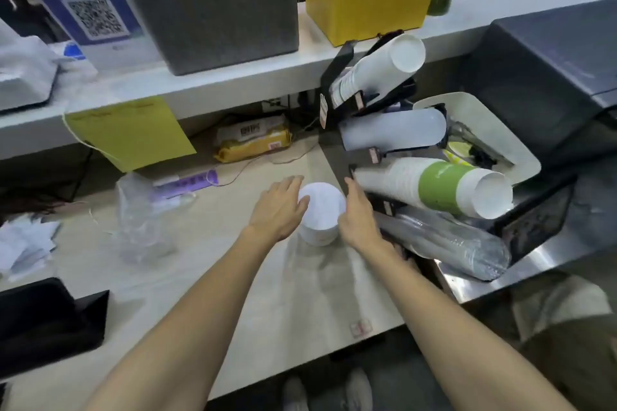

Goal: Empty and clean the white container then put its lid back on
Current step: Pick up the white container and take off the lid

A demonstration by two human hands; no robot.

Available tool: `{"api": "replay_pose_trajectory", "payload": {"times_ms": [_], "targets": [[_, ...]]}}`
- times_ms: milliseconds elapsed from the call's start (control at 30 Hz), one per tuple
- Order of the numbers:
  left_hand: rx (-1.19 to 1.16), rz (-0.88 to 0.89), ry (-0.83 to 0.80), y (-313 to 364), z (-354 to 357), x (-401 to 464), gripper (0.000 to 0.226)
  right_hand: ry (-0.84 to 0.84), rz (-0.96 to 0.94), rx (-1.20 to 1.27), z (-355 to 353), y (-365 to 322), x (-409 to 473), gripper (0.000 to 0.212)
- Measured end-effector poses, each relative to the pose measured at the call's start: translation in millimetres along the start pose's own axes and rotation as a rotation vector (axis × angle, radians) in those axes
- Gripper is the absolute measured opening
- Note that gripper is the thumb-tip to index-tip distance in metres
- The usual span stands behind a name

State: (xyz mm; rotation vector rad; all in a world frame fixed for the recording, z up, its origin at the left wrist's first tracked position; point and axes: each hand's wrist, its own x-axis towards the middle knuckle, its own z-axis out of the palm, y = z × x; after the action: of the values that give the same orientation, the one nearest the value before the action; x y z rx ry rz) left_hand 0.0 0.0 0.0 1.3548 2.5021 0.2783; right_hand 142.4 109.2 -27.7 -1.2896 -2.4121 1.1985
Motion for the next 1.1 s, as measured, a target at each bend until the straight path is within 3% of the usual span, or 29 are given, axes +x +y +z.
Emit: {"api": "replay_pose_trajectory", "payload": {"times_ms": [133, 367, 533, 900, 1000, 1100], "targets": [[-0.071, 0.001, -0.098, 1, 12, 3, 0.072, -0.045, 0.162, 0.182, 4, 11, 0, 0.069], [-0.101, 0.001, -0.232, 6, 35, 7, 0.102, -0.076, 0.241, 0.361, 13, 25, 2, 0.063], [-0.034, -0.033, -0.208, 8, 44, 8, 0.095, -0.066, 0.271, 0.406, 18, 30, 4, 0.061], [-0.11, -0.158, -0.213, 0, 48, -18, 0.103, -0.185, 0.193, 0.408, 18, 31, -25, 0.06], [-0.237, -0.241, -0.194, -5, 43, -26, 0.103, -0.229, 0.124, 0.32, 17, 32, -26, 0.074], [-0.361, -0.287, -0.178, -6, 33, -33, 0.106, -0.314, 0.056, 0.26, 16, 23, -28, 0.11]]}}
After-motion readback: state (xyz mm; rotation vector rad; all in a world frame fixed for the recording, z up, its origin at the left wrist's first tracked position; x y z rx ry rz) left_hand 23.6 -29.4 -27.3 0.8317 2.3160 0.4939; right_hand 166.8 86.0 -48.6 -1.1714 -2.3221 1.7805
